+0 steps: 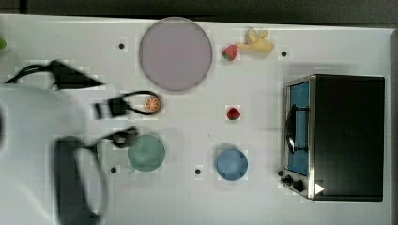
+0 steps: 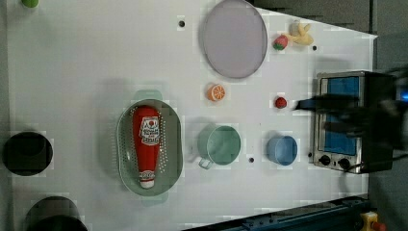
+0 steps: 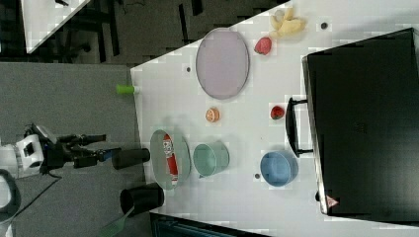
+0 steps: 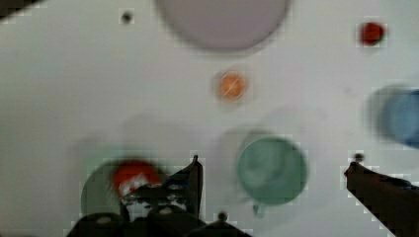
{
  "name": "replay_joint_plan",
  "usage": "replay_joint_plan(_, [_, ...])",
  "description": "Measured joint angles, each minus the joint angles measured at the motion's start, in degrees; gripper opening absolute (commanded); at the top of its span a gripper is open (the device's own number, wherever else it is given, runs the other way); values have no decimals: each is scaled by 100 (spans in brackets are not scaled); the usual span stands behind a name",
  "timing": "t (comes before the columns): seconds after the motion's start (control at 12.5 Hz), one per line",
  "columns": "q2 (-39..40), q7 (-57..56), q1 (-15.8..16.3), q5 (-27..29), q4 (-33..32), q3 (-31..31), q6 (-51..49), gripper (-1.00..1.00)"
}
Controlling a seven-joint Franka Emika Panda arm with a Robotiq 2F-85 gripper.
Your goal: Pick ketchup from strainer and place it on the table
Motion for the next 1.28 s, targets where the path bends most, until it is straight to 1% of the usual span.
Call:
replay_joint_plan(0.16, [515, 0, 83, 3, 6, 652, 186, 100])
replay_joint_plan(0.24, [760, 0, 164, 35, -50, 884, 206, 100])
replay_joint_plan(0.4, [1099, 1, 295, 45, -325, 1225, 393, 100])
replay_joint_plan(0.56, [1315, 1, 319, -114, -599, 1536, 978, 100])
replay_joint_plan(0.72, [1517, 1, 394, -205, -823, 1695, 1894, 100])
replay_joint_plan(0.88, [1783, 1, 421, -758, -1035, 1785, 2677, 100])
replay_joint_plan(1.04, [1986, 2, 427, -912, -1416, 1723, 3296, 100])
replay_joint_plan(1.12, [2165, 2, 388, -1083, -1583, 1726, 3601, 100])
replay_joint_plan(1.2, [2421, 3, 383, -1291, -1684, 1701, 3752, 100])
replay_joint_plan(1.28, [2700, 4, 396, -1302, -1763, 1651, 3973, 100])
